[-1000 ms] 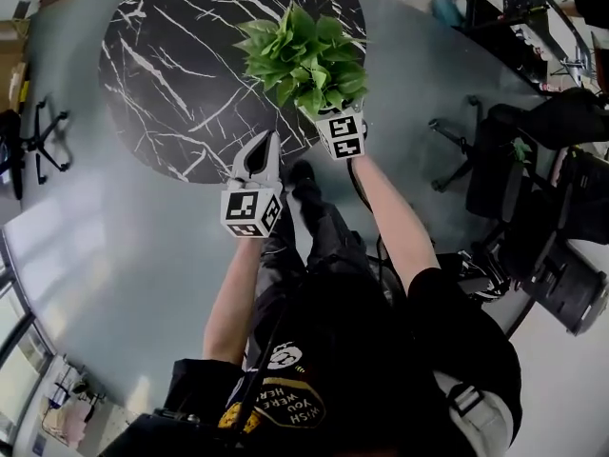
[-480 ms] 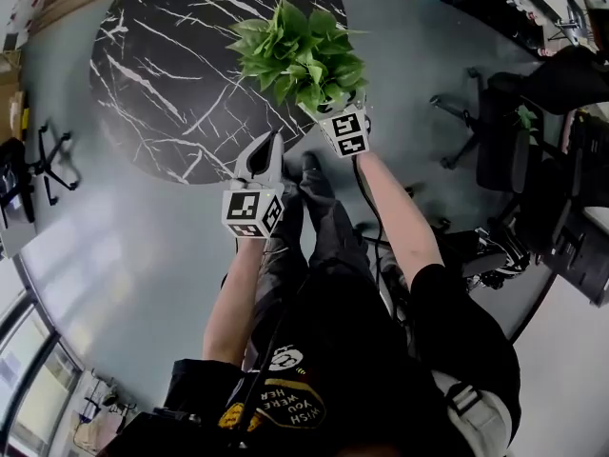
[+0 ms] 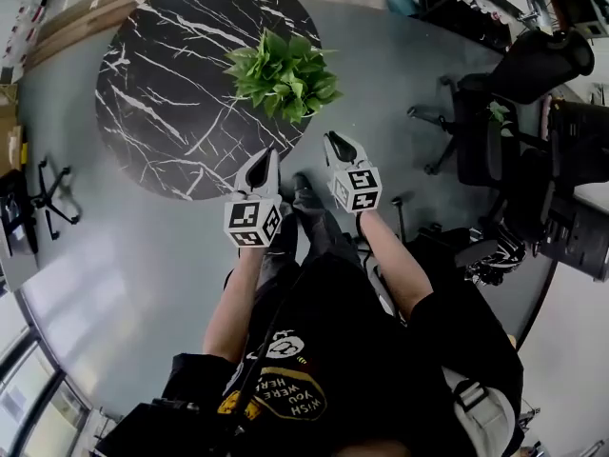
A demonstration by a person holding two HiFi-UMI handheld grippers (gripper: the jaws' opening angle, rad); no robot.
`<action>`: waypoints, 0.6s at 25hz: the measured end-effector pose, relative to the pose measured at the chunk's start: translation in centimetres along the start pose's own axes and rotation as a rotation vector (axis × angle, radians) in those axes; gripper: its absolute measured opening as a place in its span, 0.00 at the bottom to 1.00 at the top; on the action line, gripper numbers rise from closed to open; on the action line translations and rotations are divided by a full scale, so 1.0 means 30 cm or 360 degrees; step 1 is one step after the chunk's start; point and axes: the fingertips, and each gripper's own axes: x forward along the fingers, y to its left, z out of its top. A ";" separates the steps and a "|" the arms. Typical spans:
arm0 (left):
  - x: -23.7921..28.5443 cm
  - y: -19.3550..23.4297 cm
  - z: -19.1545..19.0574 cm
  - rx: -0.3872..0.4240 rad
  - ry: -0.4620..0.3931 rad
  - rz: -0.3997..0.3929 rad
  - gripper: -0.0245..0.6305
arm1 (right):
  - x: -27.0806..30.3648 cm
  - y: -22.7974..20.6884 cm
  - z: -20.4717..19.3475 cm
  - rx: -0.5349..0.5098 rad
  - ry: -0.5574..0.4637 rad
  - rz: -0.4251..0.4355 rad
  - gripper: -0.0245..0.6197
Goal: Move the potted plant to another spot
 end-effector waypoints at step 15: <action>-0.171 -0.277 0.285 0.0253 -0.0159 -0.0200 0.04 | -0.418 0.257 0.372 -0.0092 -0.0268 -0.0006 0.04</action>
